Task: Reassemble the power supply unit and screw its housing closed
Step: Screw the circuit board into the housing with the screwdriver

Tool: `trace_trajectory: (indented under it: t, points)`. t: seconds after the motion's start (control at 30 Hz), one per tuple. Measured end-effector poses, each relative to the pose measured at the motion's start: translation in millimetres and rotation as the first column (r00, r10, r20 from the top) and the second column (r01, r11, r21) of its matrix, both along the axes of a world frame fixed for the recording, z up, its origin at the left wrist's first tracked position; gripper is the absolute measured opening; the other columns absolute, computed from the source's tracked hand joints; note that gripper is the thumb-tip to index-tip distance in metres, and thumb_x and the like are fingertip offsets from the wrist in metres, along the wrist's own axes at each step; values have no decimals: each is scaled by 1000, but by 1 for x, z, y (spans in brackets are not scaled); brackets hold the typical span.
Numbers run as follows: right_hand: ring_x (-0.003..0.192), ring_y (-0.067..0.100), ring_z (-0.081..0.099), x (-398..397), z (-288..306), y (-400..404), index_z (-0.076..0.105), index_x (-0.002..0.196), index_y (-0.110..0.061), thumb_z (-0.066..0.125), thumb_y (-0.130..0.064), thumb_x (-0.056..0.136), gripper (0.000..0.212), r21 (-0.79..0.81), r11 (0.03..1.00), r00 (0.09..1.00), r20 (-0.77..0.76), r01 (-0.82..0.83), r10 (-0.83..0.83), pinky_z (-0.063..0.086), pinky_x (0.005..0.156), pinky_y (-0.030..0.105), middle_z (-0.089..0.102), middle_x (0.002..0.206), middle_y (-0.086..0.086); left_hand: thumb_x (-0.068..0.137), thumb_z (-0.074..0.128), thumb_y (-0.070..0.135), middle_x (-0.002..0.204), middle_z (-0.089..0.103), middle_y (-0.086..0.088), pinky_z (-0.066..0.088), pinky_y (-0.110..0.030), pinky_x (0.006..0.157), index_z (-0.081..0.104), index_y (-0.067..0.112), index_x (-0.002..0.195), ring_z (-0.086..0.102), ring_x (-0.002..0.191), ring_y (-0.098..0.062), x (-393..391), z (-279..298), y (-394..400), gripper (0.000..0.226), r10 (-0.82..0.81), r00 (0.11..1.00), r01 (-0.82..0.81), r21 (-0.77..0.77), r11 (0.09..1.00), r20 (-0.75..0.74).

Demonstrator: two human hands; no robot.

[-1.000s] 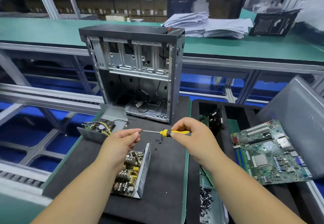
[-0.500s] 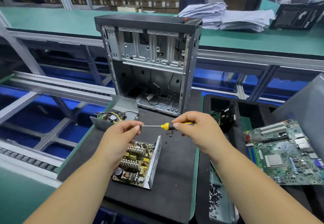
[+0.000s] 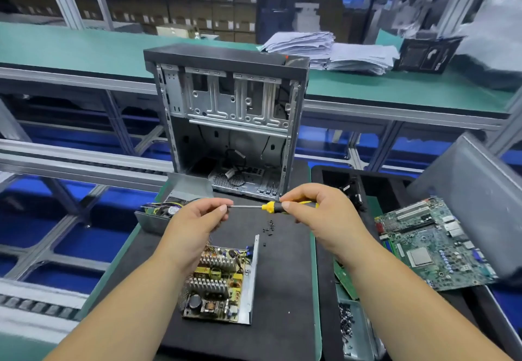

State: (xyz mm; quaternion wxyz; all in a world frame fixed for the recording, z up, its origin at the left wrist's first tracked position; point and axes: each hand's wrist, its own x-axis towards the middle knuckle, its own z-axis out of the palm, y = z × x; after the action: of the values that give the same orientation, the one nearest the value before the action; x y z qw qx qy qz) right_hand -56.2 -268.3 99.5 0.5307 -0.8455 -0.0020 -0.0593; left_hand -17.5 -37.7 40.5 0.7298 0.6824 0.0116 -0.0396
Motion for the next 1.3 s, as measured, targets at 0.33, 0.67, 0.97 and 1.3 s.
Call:
trace_trajectory:
  t: [0.33,0.67,0.97,1.3]
  points:
    - [79,-2,64,-5,19,36,75,81,-33,72,-28,85,7,-47,998,998,27,51,-50,51,70,23,72,86,-20,92,63,4,79,73,3,47,-10,75,77,25,87,65,77,-2,3,24,40,25,-138,986,115,218,969,93]
    - [54,3,59,-8,13,64,70,77,-29,70,-32,87,10,-1,987,986,38,160,-160,54,60,24,71,75,-13,88,69,7,86,75,0,50,-22,80,79,28,87,67,82,-12,9,11,64,22,-108,988,93,139,986,106]
    - [57,3,58,-8,7,70,70,78,-29,69,-30,89,11,-24,988,988,35,154,-153,46,54,13,69,70,-5,94,56,-2,72,66,-1,52,-14,65,71,6,93,61,67,-6,9,2,57,17,-122,989,101,-214,972,-85]
    - [69,14,65,-7,0,65,71,85,-25,77,-18,84,9,199,965,985,-17,171,-171,55,72,35,72,71,0,91,60,-2,76,70,-3,53,-15,68,75,9,94,66,73,-8,9,0,57,19,-158,986,146,-175,974,-52]
